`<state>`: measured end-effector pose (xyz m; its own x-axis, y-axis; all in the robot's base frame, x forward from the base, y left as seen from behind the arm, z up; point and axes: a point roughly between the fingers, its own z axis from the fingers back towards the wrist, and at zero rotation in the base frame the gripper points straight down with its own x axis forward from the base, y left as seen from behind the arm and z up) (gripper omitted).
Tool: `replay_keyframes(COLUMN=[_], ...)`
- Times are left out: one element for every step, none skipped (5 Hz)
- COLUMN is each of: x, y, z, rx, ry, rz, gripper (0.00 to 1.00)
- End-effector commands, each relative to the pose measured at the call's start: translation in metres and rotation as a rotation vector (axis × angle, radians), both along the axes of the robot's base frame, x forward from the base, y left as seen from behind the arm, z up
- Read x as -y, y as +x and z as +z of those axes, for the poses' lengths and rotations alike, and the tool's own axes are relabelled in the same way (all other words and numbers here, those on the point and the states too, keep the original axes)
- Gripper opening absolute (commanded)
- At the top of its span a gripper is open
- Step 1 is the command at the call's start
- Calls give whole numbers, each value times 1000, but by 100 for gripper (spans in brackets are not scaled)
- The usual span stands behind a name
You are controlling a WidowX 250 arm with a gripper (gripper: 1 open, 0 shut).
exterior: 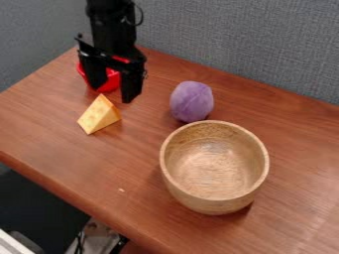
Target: Put the yellow cheese in the brown wooden bowl
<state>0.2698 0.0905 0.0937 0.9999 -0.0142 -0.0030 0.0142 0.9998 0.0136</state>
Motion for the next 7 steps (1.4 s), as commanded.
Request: replay_keyframes(x=[-22, -37, -42, -44, -45, -47, -46], y=[9, 13, 14, 17, 18, 19, 18], z=[-2, -14, -25, -38, -48, -57, -56], rx=[20, 15, -1, -22, -44, -62, -59], ry=[34, 50, 56, 67, 74, 79, 76], rz=[24, 33, 37, 36, 38, 40, 35], gripper=[100, 100, 100, 100, 100, 0, 0])
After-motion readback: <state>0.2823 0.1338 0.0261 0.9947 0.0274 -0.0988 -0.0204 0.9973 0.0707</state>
